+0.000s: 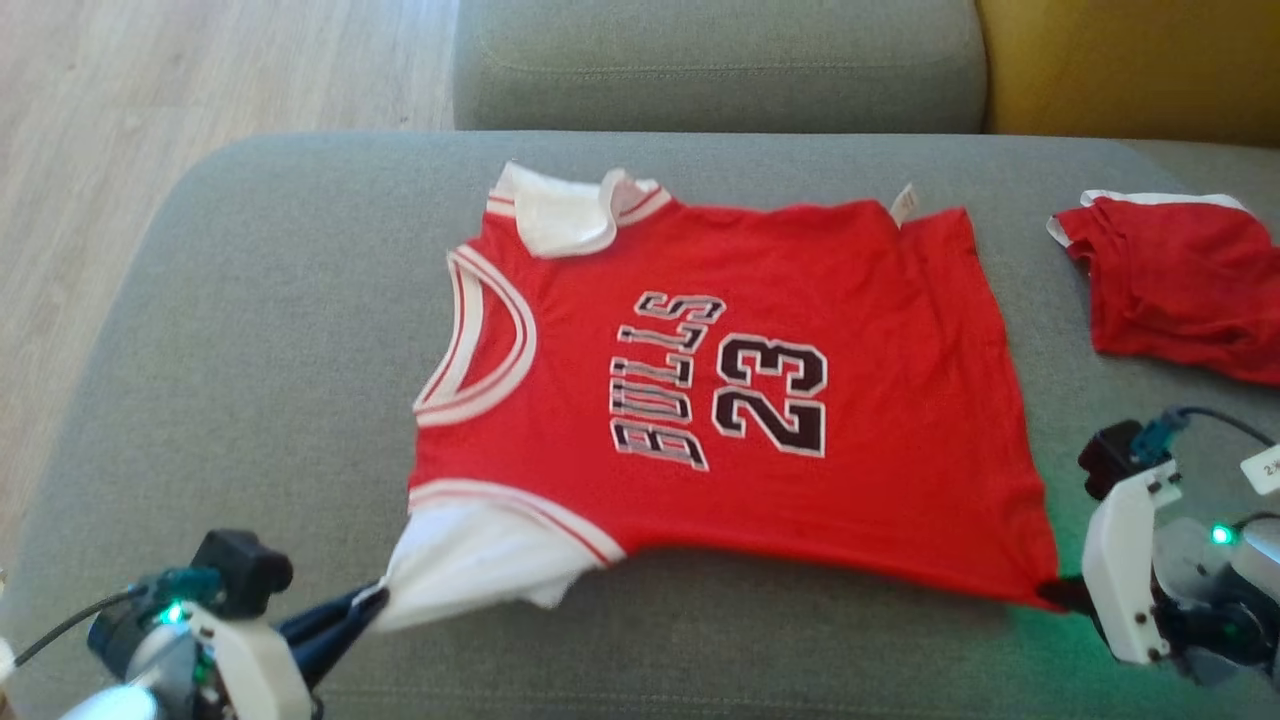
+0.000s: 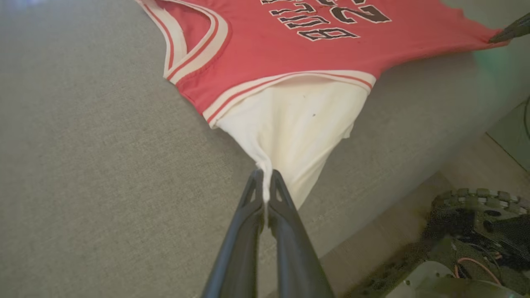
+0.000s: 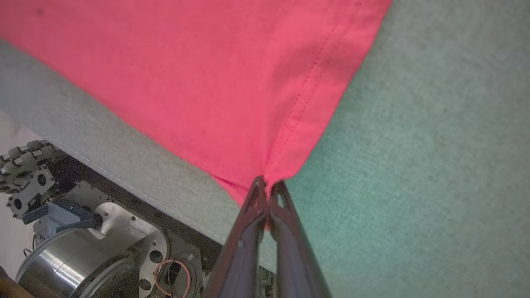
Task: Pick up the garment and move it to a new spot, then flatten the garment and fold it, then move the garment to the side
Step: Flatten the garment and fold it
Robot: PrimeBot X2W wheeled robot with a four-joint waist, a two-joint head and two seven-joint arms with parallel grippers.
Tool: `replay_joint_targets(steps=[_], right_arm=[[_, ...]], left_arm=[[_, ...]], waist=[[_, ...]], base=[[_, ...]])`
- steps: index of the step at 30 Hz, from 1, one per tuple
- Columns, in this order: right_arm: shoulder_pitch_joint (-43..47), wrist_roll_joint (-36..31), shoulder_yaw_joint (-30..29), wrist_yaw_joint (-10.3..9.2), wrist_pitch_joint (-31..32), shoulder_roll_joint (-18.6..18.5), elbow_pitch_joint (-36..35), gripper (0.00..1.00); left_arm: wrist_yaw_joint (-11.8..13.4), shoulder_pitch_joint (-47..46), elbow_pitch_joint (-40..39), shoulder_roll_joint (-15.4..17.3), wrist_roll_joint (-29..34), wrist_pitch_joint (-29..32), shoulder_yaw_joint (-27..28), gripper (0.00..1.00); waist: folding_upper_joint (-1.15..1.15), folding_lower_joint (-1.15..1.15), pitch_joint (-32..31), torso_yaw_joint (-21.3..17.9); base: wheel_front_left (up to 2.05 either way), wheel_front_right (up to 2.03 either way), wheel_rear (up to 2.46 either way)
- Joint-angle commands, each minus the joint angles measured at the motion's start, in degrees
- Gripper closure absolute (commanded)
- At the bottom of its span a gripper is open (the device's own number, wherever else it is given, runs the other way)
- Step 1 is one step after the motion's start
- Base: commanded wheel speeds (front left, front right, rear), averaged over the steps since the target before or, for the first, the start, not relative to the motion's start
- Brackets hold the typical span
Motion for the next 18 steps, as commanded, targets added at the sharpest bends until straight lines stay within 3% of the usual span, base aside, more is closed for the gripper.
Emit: replay_joint_targets(steps=[1, 5, 18], right_arm=[[0.7, 0.8, 0.3, 0.12, 1.5, -3.5, -1.1, 1.0], [1.7, 2.6, 0.3, 0.12, 3.6, -4.7, -2.0, 1.0], [-0.6, 2.8, -3.7, 0.12, 3.1, -3.3, -2.2, 1.0]], left_arm=[[0.1, -1.1, -3.7, 4.8, -2.3, 1.4, 2.5, 1.0], [0.1, 0.3, -7.9, 7.3, -5.3, 3.8, 2.6, 1.0], [0.8, -1.8, -12.4, 7.9, -8.1, 4.2, 5.1, 1.0]], waist=[[0.0, 0.01, -0.3, 0.0], [0.0, 0.01, -0.5, 0.2], [0.0, 0.01, 1.5, -0.6]], base=[[0.0, 0.0, 0.0], [0.0, 0.0, 0.0], [0.0, 0.0, 0.0]])
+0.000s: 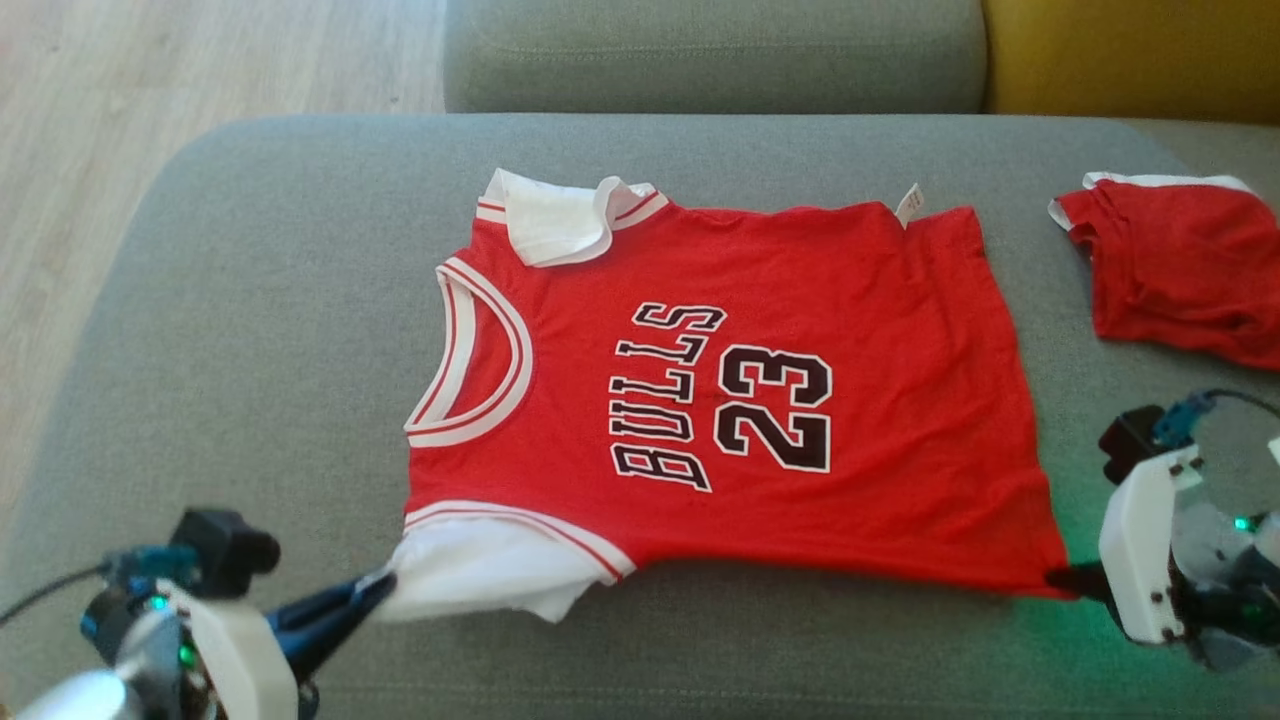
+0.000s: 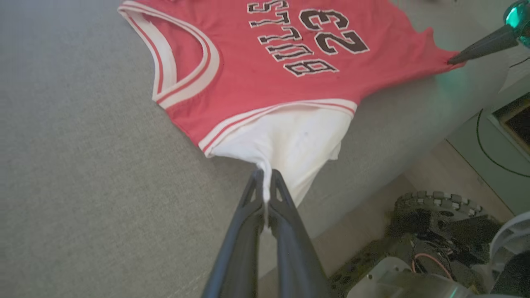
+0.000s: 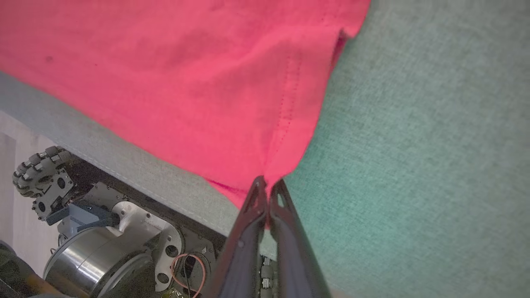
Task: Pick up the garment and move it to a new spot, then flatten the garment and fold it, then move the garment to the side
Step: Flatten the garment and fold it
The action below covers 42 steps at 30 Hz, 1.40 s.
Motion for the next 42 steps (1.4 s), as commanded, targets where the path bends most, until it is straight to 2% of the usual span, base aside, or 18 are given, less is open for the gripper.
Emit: replay_joint_targets(steps=[1, 11, 22, 33, 42], right_arm=[[-2.2, -0.6, -1.4, 0.12, -0.6, -1.4, -0.6, 1.0], [-6.8, -2.7, -4.5, 0.12, -2.1, 1.4, 1.4, 1.0], [-11.6, -6.7, -5.7, 0.12, -6.8, 5.0, 4.4, 1.0], [-14.3, -8.1, -5.1, 0.12, -9.3, 6.9, 6.1, 1.0], [-15.9, -8.7, -4.1, 0.12, -11.8, 7.8, 7.3, 1.0]], left_arm=[[0.2, -5.2, -1.7, 2.3, -0.6, -0.7, 4.0, 1.0], [-0.2, -13.1, -0.6, -0.2, -0.7, -0.3, 4.0, 1.0], [-0.4, -23.1, 6.4, -4.1, -1.5, -0.9, 1.6, 1.0], [-0.4, -28.5, 12.8, -5.9, -2.4, -4.8, -1.2, 1.0], [-0.4, -31.8, 19.9, -8.2, -2.3, -9.3, -0.9, 1.0]], waist=[[0.0, 0.0, 0.7, -0.2], [0.0, 0.0, 3.7, -1.3], [0.0, 0.0, 8.3, -3.1], [0.0, 0.0, 10.4, -4.1], [0.0, 0.0, 12.1, -4.5]], base=[[0.0, 0.0, 0.0], [0.0, 0.0, 0.0], [0.0, 0.0, 0.0], [0.0, 0.0, 0.0], [0.0, 0.0, 0.0]])
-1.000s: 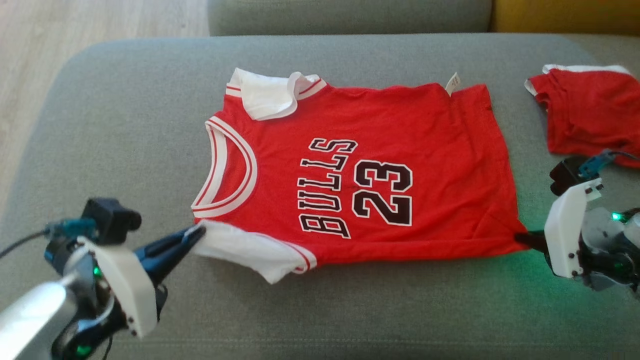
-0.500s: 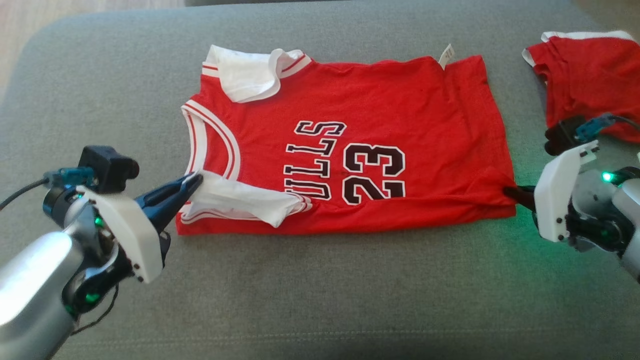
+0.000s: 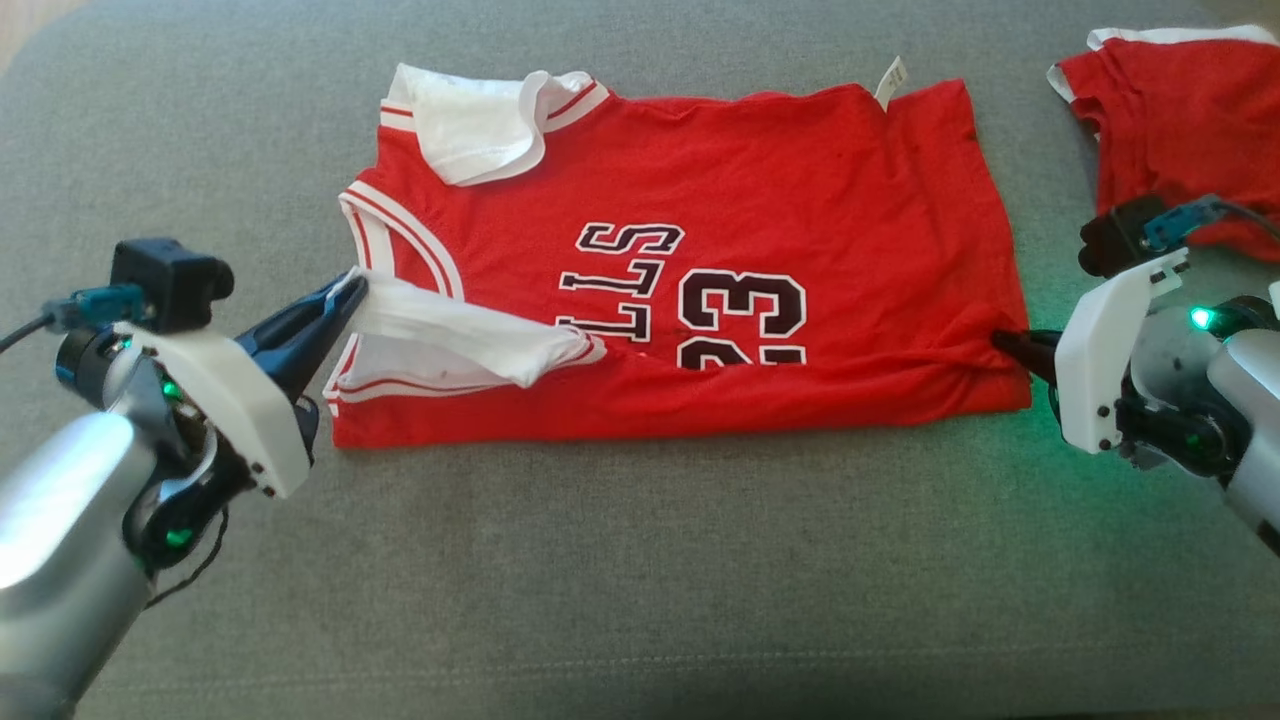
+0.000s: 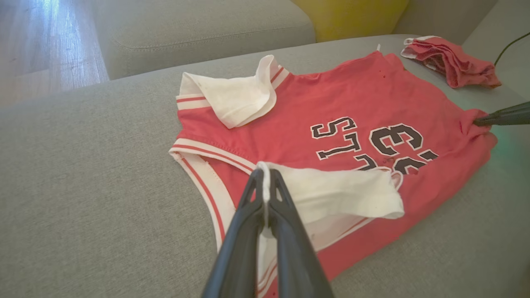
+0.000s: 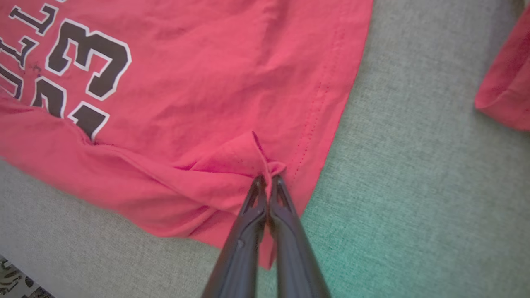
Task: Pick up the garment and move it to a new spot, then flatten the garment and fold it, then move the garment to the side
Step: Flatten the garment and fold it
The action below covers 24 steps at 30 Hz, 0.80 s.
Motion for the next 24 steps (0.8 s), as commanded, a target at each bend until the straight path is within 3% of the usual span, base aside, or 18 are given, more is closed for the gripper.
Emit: replay_joint_targets(steps=[1, 22, 23, 24], right_arm=[[-1.0, -0.7, -0.4, 0.12, -0.9, -1.0, -0.5, 1.0], [-1.5, 0.4, 1.2, 0.12, -7.6, 0.9, 3.4, 1.0], [-1.7, 0.3, 1.0, 0.12, -8.3, 1.0, 3.7, 0.55], [-1.9, 0.3, 0.8, 0.12, -9.0, 1.2, 4.1, 0.0]], left_arm=[[0.0, -3.5, -0.6, 1.9, -0.3, -0.8, 2.8, 1.0], [0.0, -6.8, 9.1, -1.7, 0.8, -3.5, 0.4, 1.0], [0.1, -7.1, 9.7, -2.0, 0.7, -3.6, 0.4, 1.0], [0.4, -7.2, 10.4, -2.5, 0.6, -3.7, 0.5, 0.88]], waist=[[0.0, 0.0, 0.2, 0.0], [0.0, 0.0, 1.1, 0.3], [0.0, 0.0, 1.2, 0.4], [0.0, 0.0, 1.2, 0.4]], base=[[0.0, 0.0, 0.0], [0.0, 0.0, 0.0], [0.0, 0.0, 0.0], [0.0, 0.0, 0.0]])
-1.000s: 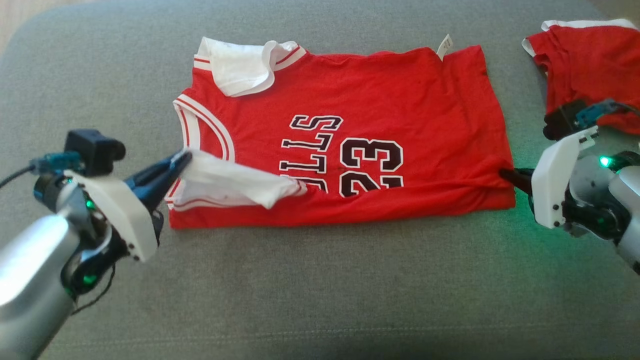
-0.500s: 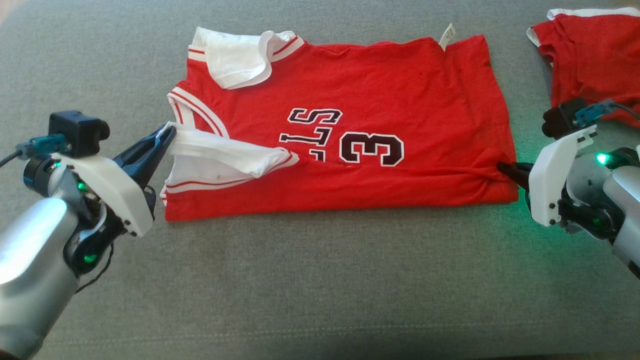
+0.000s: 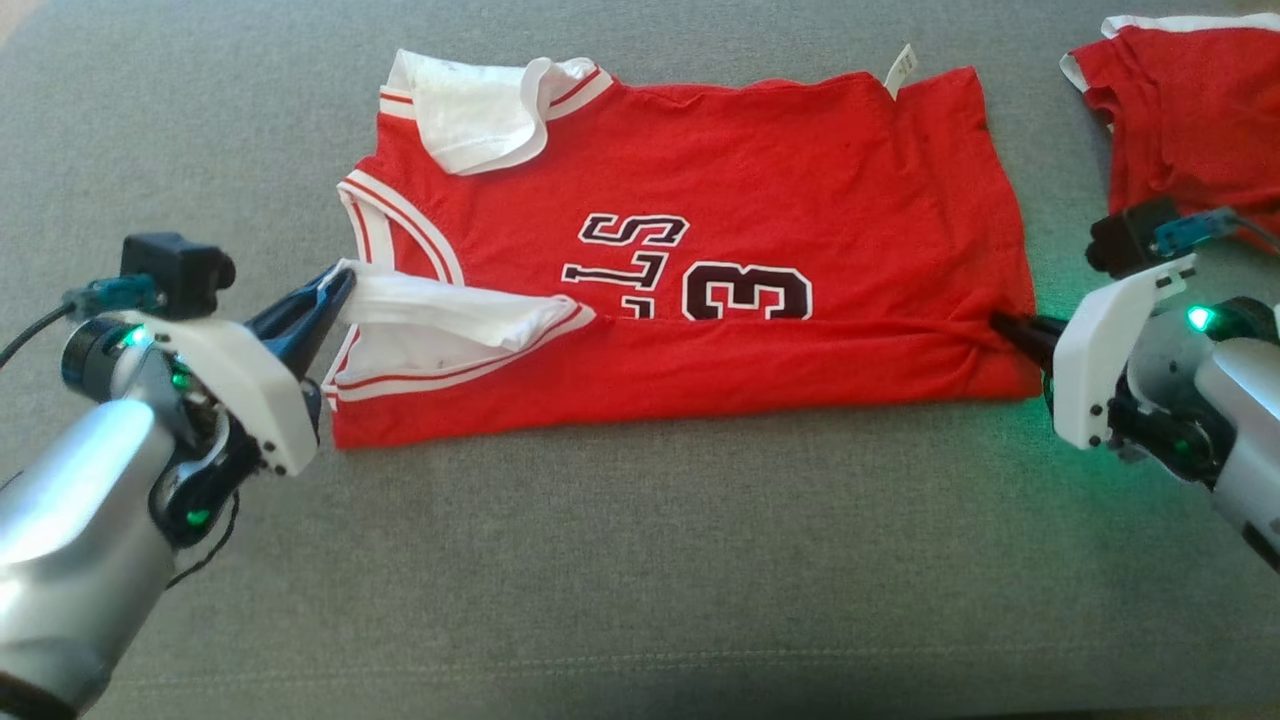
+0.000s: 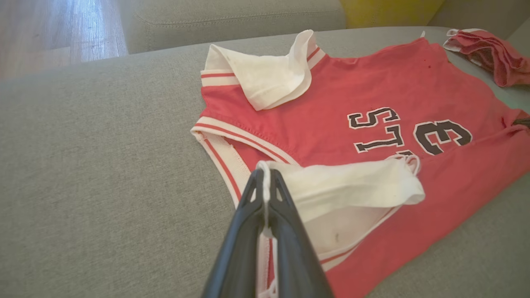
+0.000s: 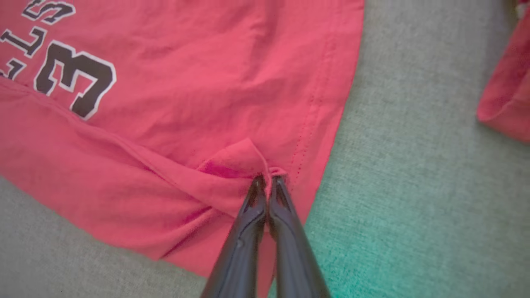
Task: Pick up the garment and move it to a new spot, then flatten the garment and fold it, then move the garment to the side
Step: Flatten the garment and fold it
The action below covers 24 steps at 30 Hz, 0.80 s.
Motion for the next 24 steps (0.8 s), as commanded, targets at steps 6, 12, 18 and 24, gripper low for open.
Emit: replay_joint_targets(steps=[6, 12, 18, 24], right_arm=[[-2.4, -1.4, -1.9, 0.12, -7.3, 0.9, 3.5, 0.0], [-1.7, -1.4, -3.4, 0.12, -12.8, 2.9, 6.6, 0.0], [0.0, -2.0, -5.6, 0.12, -20.8, 3.7, 8.7, 0.0], [2.9, -2.1, -10.1, 0.12, -30.5, 5.1, 9.1, 0.0]], left_arm=[[3.4, -5.4, 4.6, -1.5, -0.4, -3.3, 4.0, 0.0], [6.5, -5.5, 7.9, -4.3, -2.0, -8.6, 7.5, 0.0], [8.9, -3.7, 6.1, -6.4, -2.2, -11.2, 14.1, 0.0], [10.8, 4.3, -6.5, -10.2, 2.9, -11.3, 31.4, 0.0]], waist=[[0.0, 0.0, -0.3, -0.1], [0.0, 0.0, -1.2, -0.2], [0.0, 0.0, -2.9, 0.0], [0.0, 0.0, -5.0, 0.1]], base=[[0.0, 0.0, 0.0], [0.0, 0.0, 0.0], [0.0, 0.0, 0.0], [0.0, 0.0, 0.0]])
